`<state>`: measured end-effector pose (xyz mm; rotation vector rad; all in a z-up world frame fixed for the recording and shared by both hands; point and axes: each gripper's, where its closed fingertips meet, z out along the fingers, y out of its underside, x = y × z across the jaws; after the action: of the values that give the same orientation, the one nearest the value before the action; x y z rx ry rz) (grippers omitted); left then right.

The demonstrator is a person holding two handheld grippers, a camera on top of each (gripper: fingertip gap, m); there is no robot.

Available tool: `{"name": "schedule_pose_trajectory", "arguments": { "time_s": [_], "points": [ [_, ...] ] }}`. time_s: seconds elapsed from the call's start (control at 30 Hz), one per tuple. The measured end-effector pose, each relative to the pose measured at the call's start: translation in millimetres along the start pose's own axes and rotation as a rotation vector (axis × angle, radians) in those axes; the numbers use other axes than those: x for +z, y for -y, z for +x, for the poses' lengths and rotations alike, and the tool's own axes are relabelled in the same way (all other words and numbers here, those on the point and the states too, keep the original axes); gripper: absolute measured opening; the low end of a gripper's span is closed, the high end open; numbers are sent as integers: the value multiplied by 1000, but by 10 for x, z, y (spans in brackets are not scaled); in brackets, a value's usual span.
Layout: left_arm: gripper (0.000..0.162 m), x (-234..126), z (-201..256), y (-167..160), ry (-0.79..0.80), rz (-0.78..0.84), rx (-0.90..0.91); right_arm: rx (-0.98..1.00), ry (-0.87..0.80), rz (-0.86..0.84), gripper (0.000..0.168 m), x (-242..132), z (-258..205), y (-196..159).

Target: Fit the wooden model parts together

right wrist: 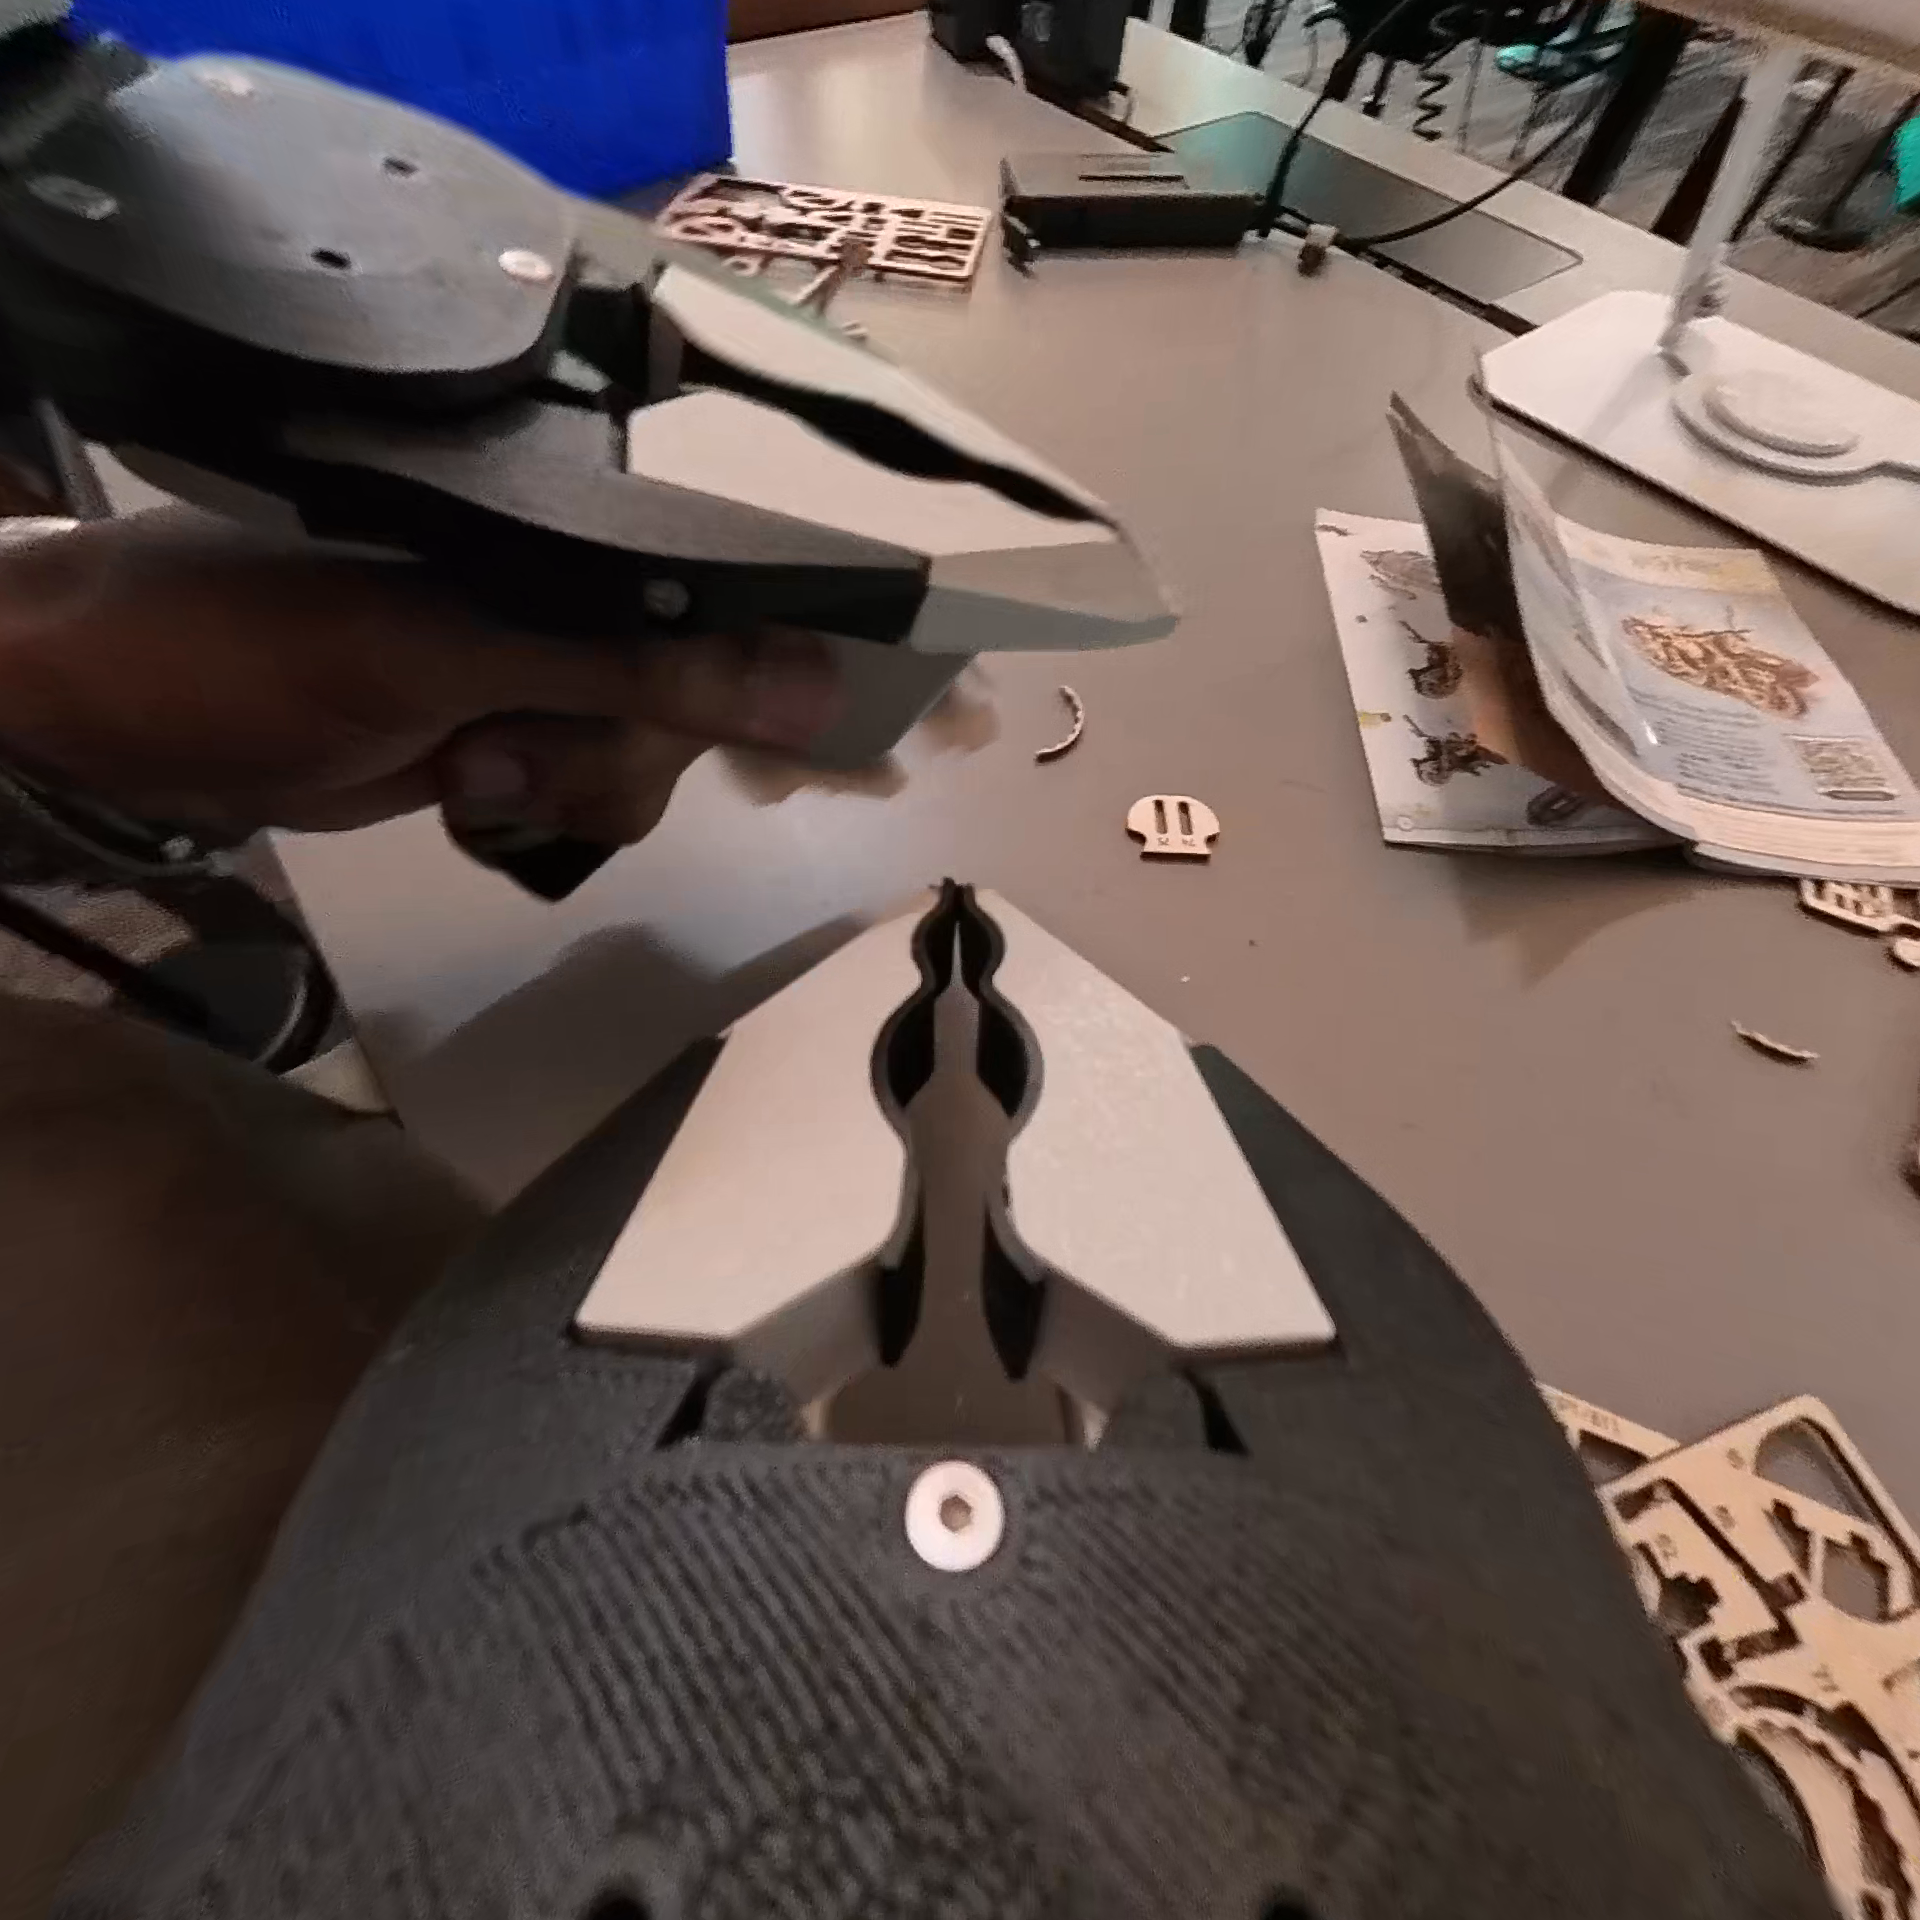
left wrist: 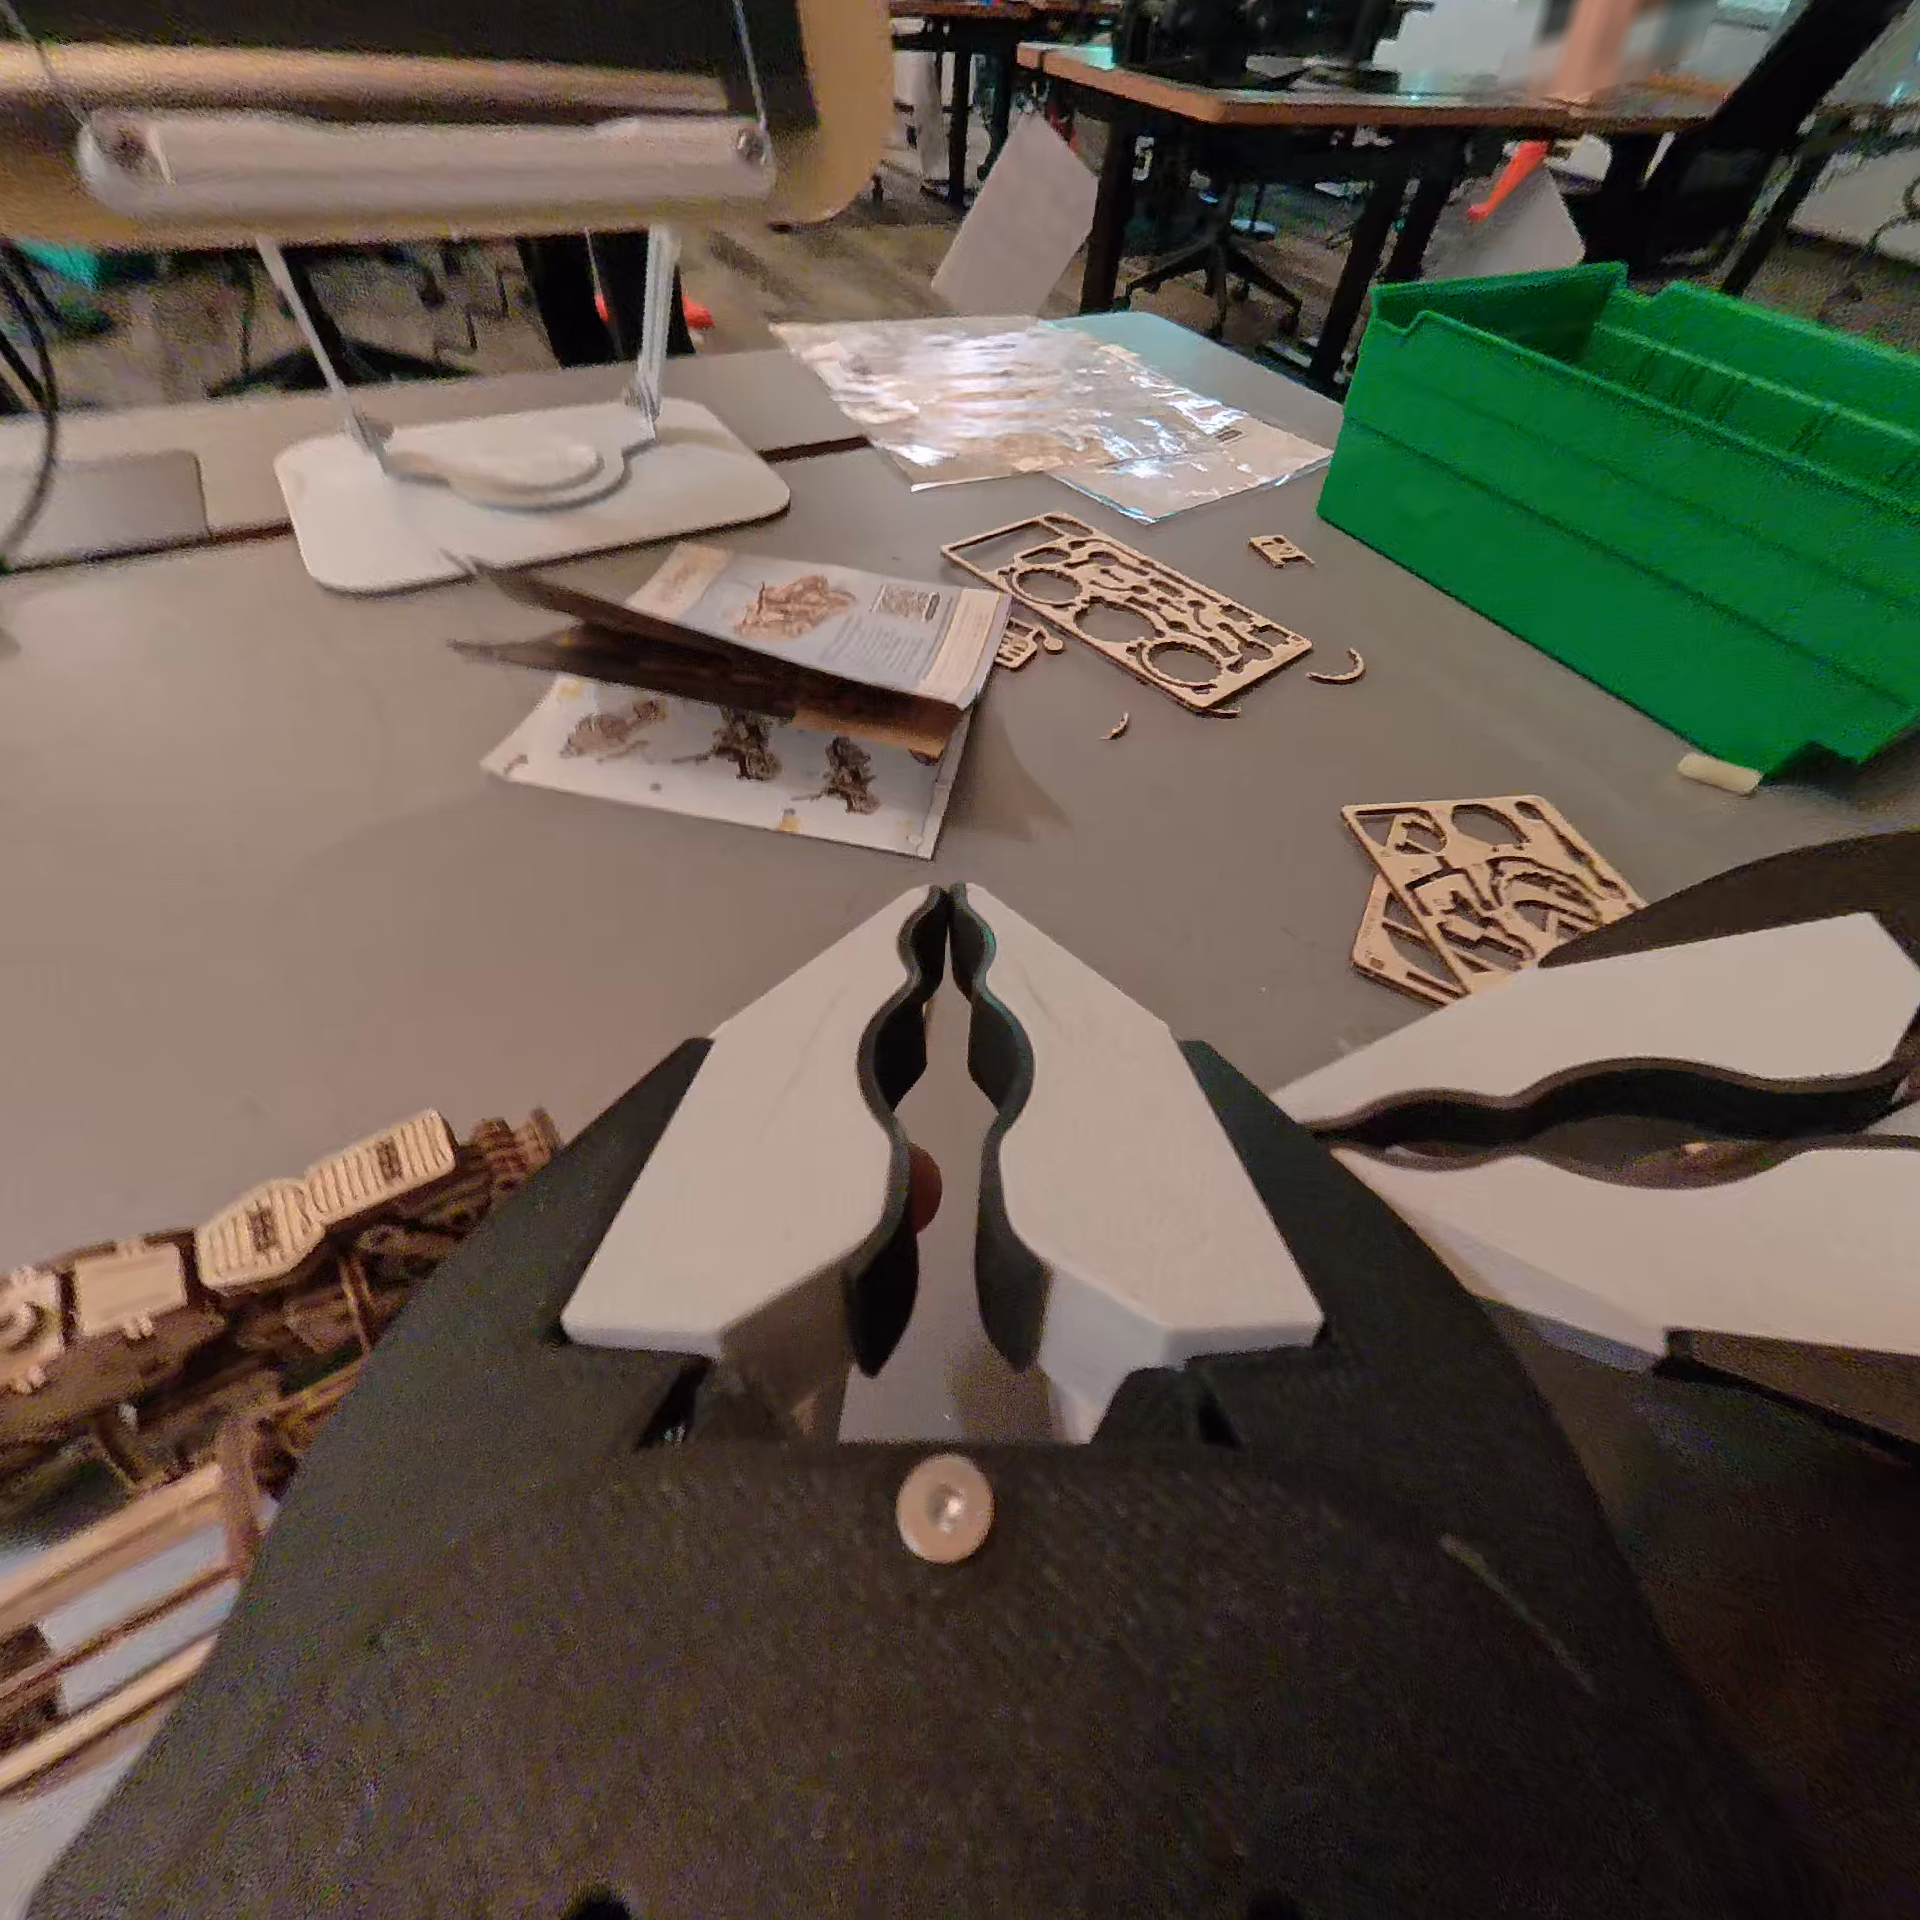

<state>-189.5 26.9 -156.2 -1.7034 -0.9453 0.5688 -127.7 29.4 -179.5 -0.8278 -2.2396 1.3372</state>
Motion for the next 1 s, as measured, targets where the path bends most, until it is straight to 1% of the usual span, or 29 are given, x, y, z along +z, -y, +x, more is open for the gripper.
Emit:
{"name": "schedule_pose_trajectory", "arguments": {
  "time_s": [0.07, 0.17, 0.23, 0.37, 0.43, 0.5, 0.57, 0.77, 1.0],
  "points": [
    [0, 27, -4, -62, -26, -31, -74, -6, -50, 19, 0, 16, 53, 22],
    [0, 93, 90, -91, -121, -51, -143, -31, -79, 14, 0, 32, 69, 11],
    [0, 110, 134, -84, -151, -49, -118, -22, -74, 20, 3, 37, 48, 18],
    [0, 91, 73, -115, -96, -55, -6, -11, -82, 12, 0, 34, 79, 9],
    [0, 72, 102, -128, -115, -78, -22, -2, -88, -4, 0, 37, 116, -20],
    [0, 53, 165, -107, -161, -67, -52, 26, -71, -16, 0, 42, 120, -44],
    [0, 52, 157, -91, -159, -48, -72, 65, -58, -19, 0, 41, 124, -51],
    [0, 78, 223, -128, -197, -41, -33, 88, -38, -16, 0, 20, 107, -32],
    [0, 112, 241, -162, -197, -48, -13, 98, -25, -11, 0, 0, 117, -24]
  ]
}}
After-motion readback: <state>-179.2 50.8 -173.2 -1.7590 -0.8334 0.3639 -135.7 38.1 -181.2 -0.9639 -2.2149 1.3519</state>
